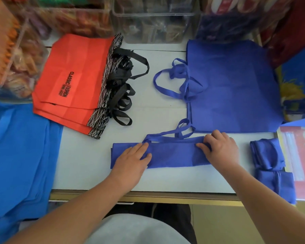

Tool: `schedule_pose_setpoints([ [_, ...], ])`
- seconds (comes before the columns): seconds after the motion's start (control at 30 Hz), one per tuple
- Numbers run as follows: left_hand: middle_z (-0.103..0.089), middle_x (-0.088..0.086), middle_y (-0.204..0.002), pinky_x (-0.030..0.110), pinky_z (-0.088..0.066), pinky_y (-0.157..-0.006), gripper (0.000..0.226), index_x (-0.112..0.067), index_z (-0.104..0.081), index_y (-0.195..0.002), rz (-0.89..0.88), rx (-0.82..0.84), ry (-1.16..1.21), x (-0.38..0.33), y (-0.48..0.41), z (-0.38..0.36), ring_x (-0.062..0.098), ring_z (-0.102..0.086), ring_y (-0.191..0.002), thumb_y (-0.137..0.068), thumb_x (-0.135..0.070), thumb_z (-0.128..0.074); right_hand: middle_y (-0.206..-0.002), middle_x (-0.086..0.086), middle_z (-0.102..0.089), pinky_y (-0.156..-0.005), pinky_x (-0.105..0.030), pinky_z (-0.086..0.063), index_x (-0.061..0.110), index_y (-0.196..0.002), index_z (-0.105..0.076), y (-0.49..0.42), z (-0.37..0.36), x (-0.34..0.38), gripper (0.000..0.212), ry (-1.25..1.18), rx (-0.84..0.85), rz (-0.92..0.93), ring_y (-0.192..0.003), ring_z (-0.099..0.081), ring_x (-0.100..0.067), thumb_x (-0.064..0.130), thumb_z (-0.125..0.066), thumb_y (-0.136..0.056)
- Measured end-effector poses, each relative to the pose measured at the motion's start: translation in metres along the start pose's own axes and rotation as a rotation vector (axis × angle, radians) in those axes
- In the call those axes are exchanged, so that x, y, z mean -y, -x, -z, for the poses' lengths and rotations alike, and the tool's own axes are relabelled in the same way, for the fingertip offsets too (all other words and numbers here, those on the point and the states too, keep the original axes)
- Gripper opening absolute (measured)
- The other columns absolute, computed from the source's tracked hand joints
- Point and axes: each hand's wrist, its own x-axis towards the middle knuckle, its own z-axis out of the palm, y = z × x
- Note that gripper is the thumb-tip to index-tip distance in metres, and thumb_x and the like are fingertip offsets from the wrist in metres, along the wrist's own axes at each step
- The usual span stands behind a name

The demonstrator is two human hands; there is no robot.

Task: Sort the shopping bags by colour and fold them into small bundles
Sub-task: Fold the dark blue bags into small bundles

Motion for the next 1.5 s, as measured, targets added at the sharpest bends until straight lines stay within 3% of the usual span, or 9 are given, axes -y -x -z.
schedule_pose_setpoints([
  [0.2,-0.054,0.018,-0.146,0.066,-0.032,-0.112,0.048,-0.029,-0.068,-0.119,0.074,0.004,-0.096,0.007,0.002,-0.002,0.041,-0.051,-0.133,-0.075,-0.038,-0.086,-0.087,-0.002,-0.053,-0.064,-0.039,-0.044,0.022,-0.102,-0.07,-0.009,-0.012,-0.009,0.037,0.034,-0.067,0.134,-0.075,-0.051,-0.031,0.051,-0.047,-0.097],
  [0.47,-0.062,0.007,-0.136,0.054,-0.048,-0.106,0.081,-0.011,-0.061,-0.138,0.074,-0.083,0.001,0.015,0.004,-0.005,0.033,-0.061,-0.119,-0.071,-0.048,-0.088,-0.099,-0.004,-0.052,-0.068,-0.041,-0.049,0.021,-0.1,-0.07,0.024,-0.017,0.007,0.036,-0.047,-0.084,-0.015,-0.089,-0.047,-0.031,0.054,-0.057,-0.092],
  [0.63,-0.053,0.011,-0.15,0.053,-0.031,-0.118,0.073,-0.008,-0.054,-0.145,0.046,-0.092,-0.012,0.008,0.01,-0.016,0.035,-0.05,-0.138,-0.081,-0.03,-0.081,-0.095,-0.004,-0.047,-0.073,-0.044,-0.047,0.017,-0.088,-0.068,0.018,-0.026,0.009,0.034,-0.131,-0.138,-0.035,-0.086,-0.042,-0.03,0.05,-0.061,-0.091],
  [0.8,-0.049,0.001,-0.155,0.048,-0.049,-0.108,0.055,-0.021,-0.06,-0.141,-0.033,-0.075,0.154,0.006,0.016,-0.023,0.024,-0.047,-0.143,-0.087,-0.021,-0.07,-0.098,-0.003,-0.049,-0.076,-0.043,-0.039,0.021,-0.079,-0.063,0.016,-0.027,0.013,0.039,-0.023,-0.096,-0.041,-0.089,-0.043,-0.031,0.056,-0.054,-0.093],
  [0.9,-0.03,-0.008,-0.164,0.041,-0.029,-0.123,0.054,-0.027,-0.049,-0.15,-0.008,-0.021,0.288,0.013,0.018,-0.023,0.015,-0.024,-0.154,-0.1,-0.037,-0.03,-0.106,-0.007,-0.056,-0.084,-0.048,-0.036,0.021,-0.077,-0.064,0.011,-0.02,0.018,0.036,0.055,-0.119,-0.002,-0.095,-0.053,-0.036,0.053,-0.058,-0.092],
  [1.07,0.005,-0.02,-0.166,0.02,0.009,-0.122,0.056,-0.036,-0.02,-0.161,-0.048,0.078,0.452,0.024,0.015,-0.012,0.001,0.012,-0.153,-0.108,-0.033,-0.04,-0.126,-0.013,-0.058,-0.096,-0.052,-0.038,0.017,-0.111,-0.07,-0.006,0.009,0.065,0.031,-0.019,-0.263,0.21,-0.116,-0.055,-0.037,0.042,-0.07,-0.092],
  [1.17,0.007,-0.02,-0.167,0.024,0.005,-0.125,0.06,-0.037,-0.02,-0.161,-0.059,0.126,0.479,0.027,0.013,-0.009,0.002,0.013,-0.154,-0.107,-0.031,-0.046,-0.125,-0.005,-0.061,-0.097,-0.048,-0.038,0.021,-0.118,-0.07,-0.026,0.013,0.089,0.044,-0.039,-0.098,0.297,-0.119,-0.055,-0.031,0.048,-0.074,-0.084],
  [1.37,0.006,-0.019,-0.168,0.026,0.004,-0.126,0.063,-0.036,-0.021,-0.161,-0.042,0.199,0.505,0.029,0.01,-0.004,0.002,0.012,-0.154,-0.106,-0.024,-0.048,-0.092,0.01,-0.064,-0.11,-0.039,-0.022,0.03,-0.094,-0.066,-0.075,0.034,0.086,0.026,0.18,0.691,0.22,-0.088,-0.059,-0.016,0.053,-0.068,-0.082],
  [1.5,0.01,-0.02,-0.167,0.026,0.0,-0.126,0.066,-0.037,-0.018,-0.162,-0.026,0.242,0.536,0.028,0.01,0.003,-0.002,0.016,-0.151,-0.105,-0.023,-0.049,-0.076,0.002,-0.065,-0.077,-0.029,-0.046,0.023,-0.082,-0.07,-0.094,0.066,0.08,0.009,0.032,0.808,0.118,-0.071,-0.054,-0.018,0.031,-0.066,-0.08],
])
